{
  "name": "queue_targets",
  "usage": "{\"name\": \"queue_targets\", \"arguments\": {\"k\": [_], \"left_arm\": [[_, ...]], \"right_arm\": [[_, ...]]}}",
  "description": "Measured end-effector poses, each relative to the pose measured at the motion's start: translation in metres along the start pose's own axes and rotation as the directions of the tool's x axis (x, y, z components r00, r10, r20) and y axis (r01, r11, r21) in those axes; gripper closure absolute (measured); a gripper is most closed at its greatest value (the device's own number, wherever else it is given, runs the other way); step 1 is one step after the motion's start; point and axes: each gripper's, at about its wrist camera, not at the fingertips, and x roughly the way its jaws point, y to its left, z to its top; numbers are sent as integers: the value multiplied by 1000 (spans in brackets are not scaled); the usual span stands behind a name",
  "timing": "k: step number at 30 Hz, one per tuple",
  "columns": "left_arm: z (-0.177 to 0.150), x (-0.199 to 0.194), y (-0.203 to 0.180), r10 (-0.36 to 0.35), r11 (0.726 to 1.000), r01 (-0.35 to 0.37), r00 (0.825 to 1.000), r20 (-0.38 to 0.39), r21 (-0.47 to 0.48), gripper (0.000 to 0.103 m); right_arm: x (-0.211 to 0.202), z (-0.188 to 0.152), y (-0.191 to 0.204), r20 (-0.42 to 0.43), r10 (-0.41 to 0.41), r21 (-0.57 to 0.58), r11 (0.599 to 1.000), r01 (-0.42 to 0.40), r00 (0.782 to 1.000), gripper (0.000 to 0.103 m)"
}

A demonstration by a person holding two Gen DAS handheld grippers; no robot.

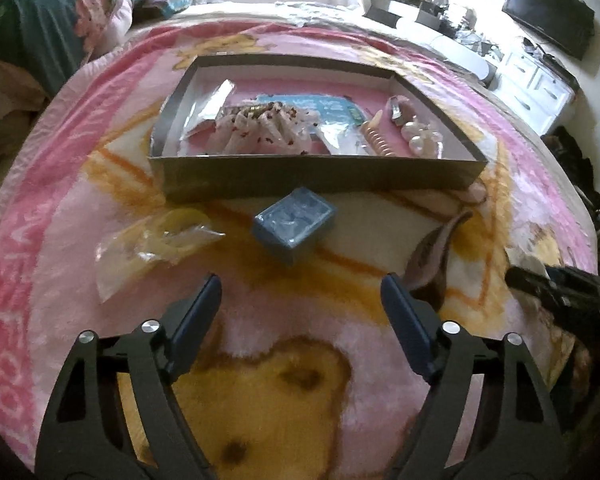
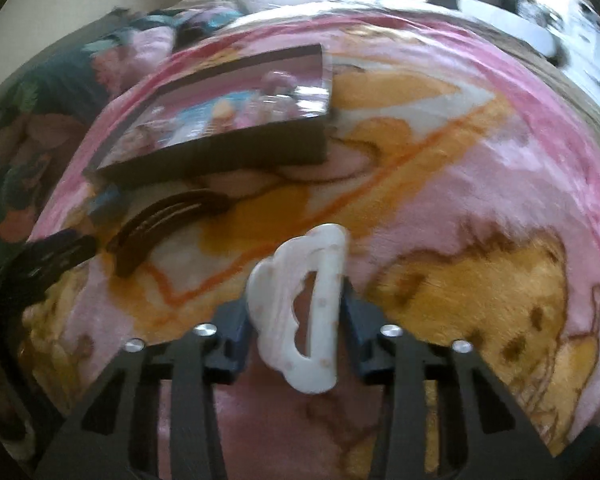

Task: Organize jewelry
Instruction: 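Grasp the white cloud claw clip with the right tool while the left tool grasps the blue card box, then carry the blue box and white claw clip over the box and lower them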

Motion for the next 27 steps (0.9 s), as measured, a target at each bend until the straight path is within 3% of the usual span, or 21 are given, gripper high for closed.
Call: {"name": "queue_targets", "arguments": {"k": [8,13,15,20,27], "left_arm": [[10,14,-7,19,1000,-19,1000,-8,-14,37],[20,22,-11,45,999,-45,999,-21,-9,50],[23,25,-11,60,998,-60,998,-20,-8,60],[25,27,-15,70,997,-70,997,-18,14,61],[26,2,-23,7,1000,-7,1000,8,30,61]], "right_arm": [[-9,-7,26,19,41,-107,993,-39,999,67],[-12,-5,26,29,49,-103,994,-45,998,67],[-15,-4,25,36,54,-98,994,-50,998,67],[-23,-2,28,63,47,-124,991,-39,997,67],[-37,8,38,96,68,-149,987,-53,993,67]]}}
